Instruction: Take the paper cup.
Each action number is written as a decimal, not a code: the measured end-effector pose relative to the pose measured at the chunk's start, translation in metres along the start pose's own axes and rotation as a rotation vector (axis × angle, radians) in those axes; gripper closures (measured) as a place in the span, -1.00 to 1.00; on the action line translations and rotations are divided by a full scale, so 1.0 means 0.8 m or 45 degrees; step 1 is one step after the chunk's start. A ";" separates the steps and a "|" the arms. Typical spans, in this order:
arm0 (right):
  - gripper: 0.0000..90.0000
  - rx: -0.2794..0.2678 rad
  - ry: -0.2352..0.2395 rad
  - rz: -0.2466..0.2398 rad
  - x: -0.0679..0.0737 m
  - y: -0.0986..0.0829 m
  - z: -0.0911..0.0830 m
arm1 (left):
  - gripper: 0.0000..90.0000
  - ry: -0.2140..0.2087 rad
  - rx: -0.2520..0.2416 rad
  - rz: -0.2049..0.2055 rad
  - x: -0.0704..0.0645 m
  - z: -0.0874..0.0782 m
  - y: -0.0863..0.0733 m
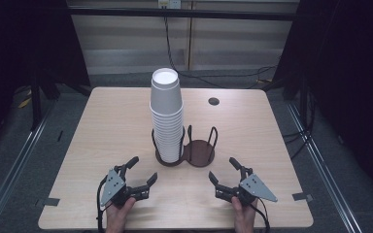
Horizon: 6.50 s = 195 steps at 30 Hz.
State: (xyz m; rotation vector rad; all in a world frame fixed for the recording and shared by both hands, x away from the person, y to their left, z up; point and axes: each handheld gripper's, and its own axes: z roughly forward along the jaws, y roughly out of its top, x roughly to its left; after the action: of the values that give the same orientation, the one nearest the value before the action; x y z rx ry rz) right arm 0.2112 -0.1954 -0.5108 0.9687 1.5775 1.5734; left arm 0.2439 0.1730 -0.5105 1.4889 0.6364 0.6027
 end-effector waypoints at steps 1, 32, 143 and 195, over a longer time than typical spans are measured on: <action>-0.72 -0.006 -0.002 0.003 0.000 0.000 0.000 | -0.66 0.000 0.000 0.000 0.000 0.000 0.000; -0.62 0.197 0.164 0.073 0.000 0.029 0.008 | -0.66 -0.012 0.003 0.005 0.001 -0.001 0.000; -0.68 0.534 0.684 -0.179 0.017 0.328 0.220 | -0.65 -0.021 0.005 0.013 0.003 -0.001 0.001; -0.55 0.554 0.682 -0.206 0.035 0.353 0.253 | -0.65 -0.024 0.001 0.001 0.002 -0.001 0.000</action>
State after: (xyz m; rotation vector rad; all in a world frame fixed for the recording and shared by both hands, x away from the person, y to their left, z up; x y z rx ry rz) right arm 0.3845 -0.0787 -0.2322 0.6293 2.3780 1.4771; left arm 0.2447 0.1746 -0.5103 1.4941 0.6214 0.5881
